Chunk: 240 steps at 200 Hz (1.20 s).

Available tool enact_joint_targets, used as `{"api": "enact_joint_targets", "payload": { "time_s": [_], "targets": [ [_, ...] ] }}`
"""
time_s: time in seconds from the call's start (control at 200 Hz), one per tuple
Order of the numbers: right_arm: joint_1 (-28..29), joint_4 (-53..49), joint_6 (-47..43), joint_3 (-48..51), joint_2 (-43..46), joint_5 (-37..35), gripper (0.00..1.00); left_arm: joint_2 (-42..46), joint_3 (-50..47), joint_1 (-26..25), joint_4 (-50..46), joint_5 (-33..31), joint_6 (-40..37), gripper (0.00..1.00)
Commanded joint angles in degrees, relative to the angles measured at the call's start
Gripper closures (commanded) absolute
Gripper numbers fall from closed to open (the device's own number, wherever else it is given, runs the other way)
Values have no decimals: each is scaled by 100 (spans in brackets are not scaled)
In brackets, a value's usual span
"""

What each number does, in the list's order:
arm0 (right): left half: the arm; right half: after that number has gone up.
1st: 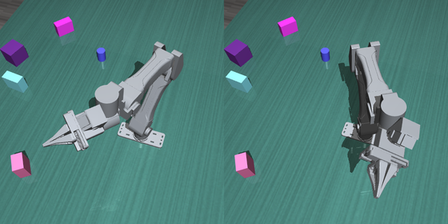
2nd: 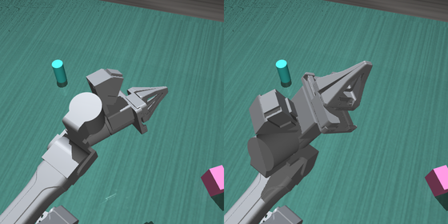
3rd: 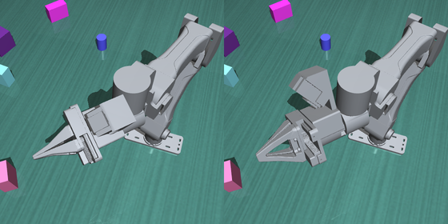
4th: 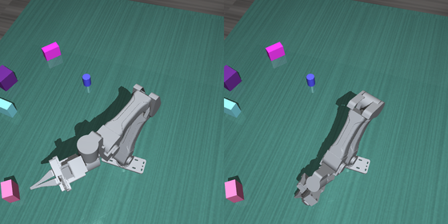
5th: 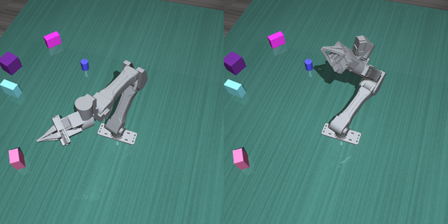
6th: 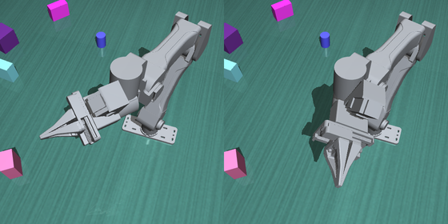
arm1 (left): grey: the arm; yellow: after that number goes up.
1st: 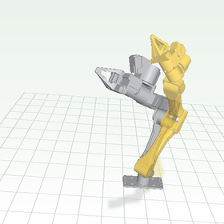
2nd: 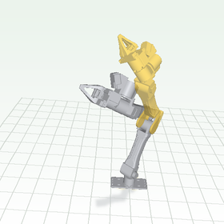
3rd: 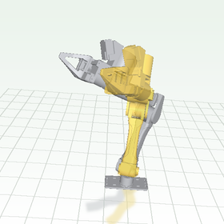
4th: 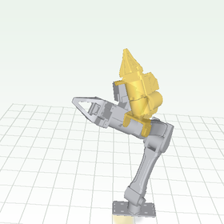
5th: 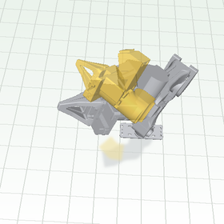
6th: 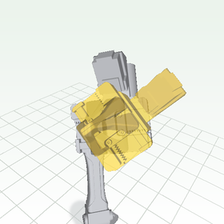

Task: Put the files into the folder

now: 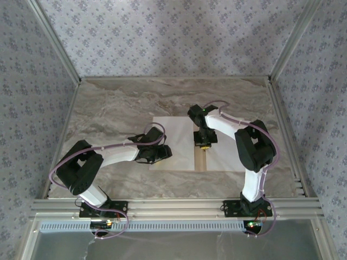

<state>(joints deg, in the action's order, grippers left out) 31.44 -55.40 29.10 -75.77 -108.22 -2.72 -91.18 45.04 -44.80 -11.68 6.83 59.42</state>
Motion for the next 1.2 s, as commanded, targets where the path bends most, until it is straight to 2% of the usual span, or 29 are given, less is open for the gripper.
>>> {"api": "enact_joint_targets", "payload": {
  "time_s": [0.0,0.894,1.194],
  "targets": [
    [-6,-209,120,290,-341,-282,93,-298,-286,-9,-581,-77,-80,45],
    [-2,-326,144,286,-287,-650,94,-341,-248,1,-633,-75,-106,45],
    [-14,-89,144,405,-353,-332,94,-313,-284,5,-624,-77,-88,45]
  ]
}}
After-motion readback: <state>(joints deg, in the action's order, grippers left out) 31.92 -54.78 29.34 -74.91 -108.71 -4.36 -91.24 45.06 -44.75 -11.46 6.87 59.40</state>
